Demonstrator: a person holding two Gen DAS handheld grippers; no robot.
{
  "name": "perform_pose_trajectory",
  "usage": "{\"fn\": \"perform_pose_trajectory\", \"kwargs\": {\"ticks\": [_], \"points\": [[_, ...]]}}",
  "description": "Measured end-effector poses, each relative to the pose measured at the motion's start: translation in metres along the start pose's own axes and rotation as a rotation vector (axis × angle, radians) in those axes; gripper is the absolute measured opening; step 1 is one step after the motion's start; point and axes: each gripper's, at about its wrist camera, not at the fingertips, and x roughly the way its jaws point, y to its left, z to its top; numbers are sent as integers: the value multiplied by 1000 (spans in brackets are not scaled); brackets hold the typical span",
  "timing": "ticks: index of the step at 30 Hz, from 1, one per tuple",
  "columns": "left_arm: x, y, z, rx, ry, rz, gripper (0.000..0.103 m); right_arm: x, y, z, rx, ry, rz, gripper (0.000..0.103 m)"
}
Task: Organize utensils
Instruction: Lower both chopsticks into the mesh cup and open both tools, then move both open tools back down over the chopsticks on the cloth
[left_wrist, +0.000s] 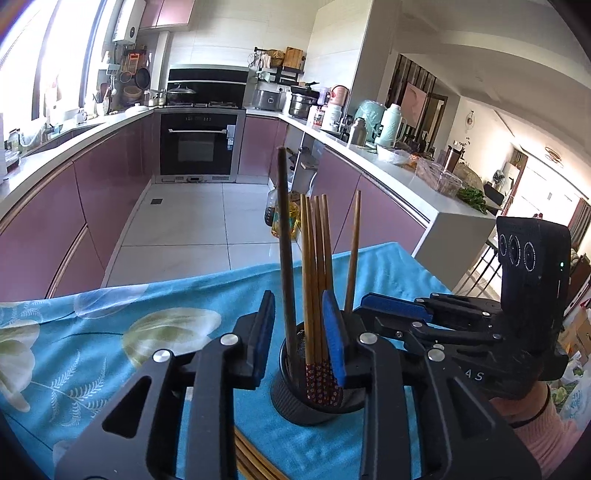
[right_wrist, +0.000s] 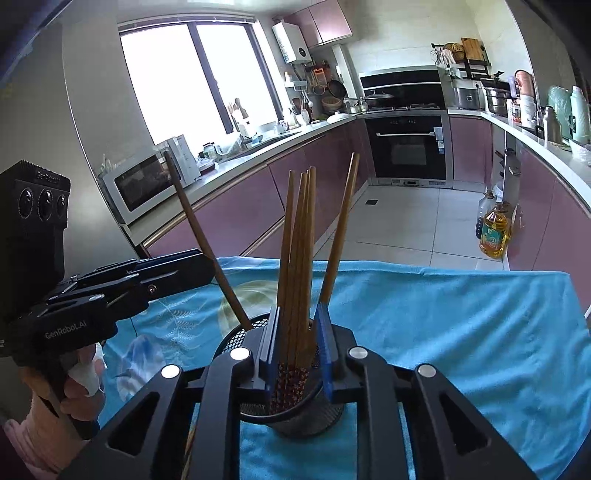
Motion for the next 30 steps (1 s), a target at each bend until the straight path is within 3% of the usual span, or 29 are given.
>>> {"fn": "perform_pose_trajectory", "kwargs": {"ticks": [10, 15, 23, 30], "points": [[-36, 4, -20, 14, -56, 38, 41, -34, 31, -20, -78, -61, 70, 40], [-57, 12, -52, 15, -54, 88, 52, -35, 48, -43, -126, -10, 138, 49], [-56, 36, -120, -36, 89, 164, 53, 9, 66, -100, -143, 193, 147, 50], [-48, 43, -161, -63, 179, 202, 54, 21, 69, -116, -115, 225, 113, 61]]}}
